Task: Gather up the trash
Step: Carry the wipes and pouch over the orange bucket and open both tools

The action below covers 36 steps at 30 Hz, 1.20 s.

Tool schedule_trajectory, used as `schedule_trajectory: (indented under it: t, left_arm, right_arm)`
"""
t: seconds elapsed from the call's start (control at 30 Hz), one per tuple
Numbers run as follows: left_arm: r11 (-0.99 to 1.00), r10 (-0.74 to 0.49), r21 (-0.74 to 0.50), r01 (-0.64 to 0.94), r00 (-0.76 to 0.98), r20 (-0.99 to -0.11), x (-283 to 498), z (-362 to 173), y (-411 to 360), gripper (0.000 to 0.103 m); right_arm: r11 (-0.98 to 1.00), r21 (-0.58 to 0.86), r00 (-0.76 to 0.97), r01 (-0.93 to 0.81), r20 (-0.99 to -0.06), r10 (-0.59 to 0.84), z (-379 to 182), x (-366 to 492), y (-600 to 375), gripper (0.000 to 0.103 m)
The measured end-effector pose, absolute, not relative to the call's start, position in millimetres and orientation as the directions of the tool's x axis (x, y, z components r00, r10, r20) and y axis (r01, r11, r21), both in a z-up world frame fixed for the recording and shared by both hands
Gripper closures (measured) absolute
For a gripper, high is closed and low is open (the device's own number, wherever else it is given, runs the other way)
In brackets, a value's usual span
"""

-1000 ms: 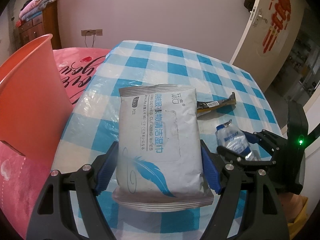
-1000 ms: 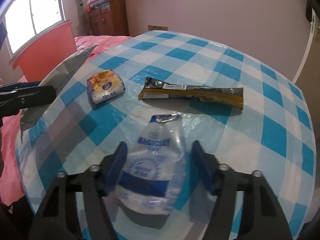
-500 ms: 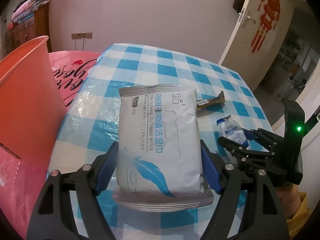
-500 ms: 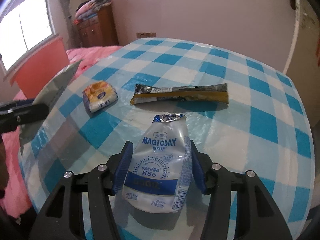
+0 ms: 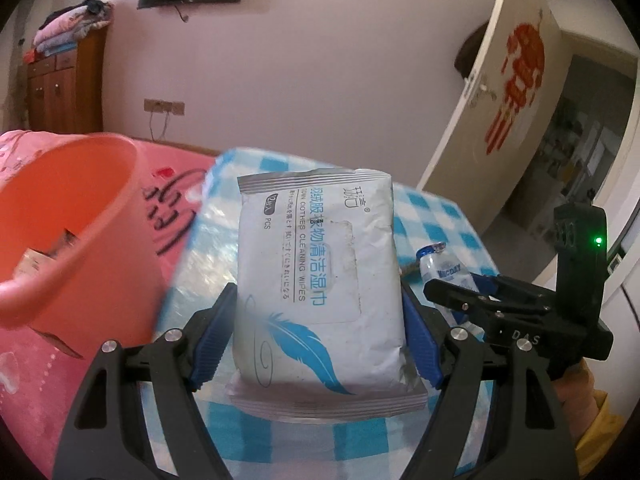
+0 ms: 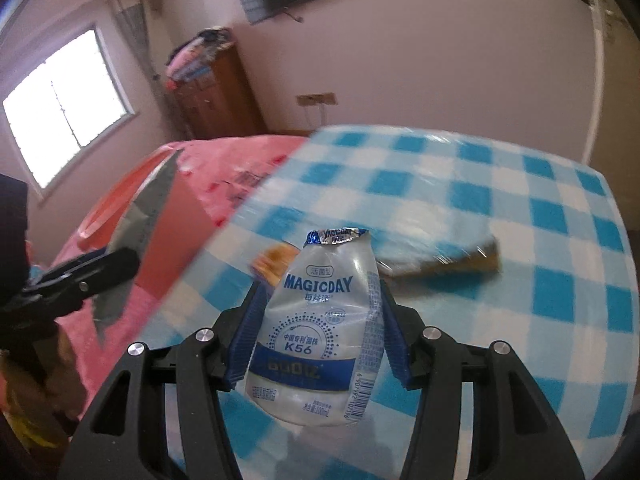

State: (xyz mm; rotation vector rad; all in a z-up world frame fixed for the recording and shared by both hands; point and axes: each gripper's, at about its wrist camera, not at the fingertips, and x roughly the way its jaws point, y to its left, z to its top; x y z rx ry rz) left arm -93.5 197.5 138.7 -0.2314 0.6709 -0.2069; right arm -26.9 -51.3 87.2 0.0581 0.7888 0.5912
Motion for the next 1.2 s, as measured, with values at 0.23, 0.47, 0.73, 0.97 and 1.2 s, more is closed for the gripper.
schedule_trajectory:
  t: [0.23,0.47,0.73,0.97,1.2]
  left_arm:
    - [0.963,-0.166,-0.267,0.025,0.837,-0.521,-106,176,252,0.026]
    - [0.962,0.01,-0.23,-0.147,0.861,-0.508,-112,189,318,0.026]
    - [0.934,0.102,-0.225,-0.277,0.812,-0.575,-94,166,361,0.026]
    - [0.918,0.113,-0.235,-0.319,0.778,-0.618,-87,151,372,0.019]
    - [0.916,0.132,-0.231,-0.329,0.788,-0.602,-93,150,375,0.017]
  right_arm:
    - [0.749,0.286,0.512,-0.598,-0.583,0.631,140,-16,16,0.048]
    - [0.646,0.29,0.434,-0.706,-0.544,0.718,175,2,101,0.048]
    - [0.577,0.307,0.366,-0.757,-0.533,0.763,180,23,181,0.048]
    - [0.579,0.358,0.341,-0.732,-0.544,0.767,161,38,205,0.024]
    - [0.624,0.394,0.402,-0.675,-0.513,0.759,153,36,170,0.014]
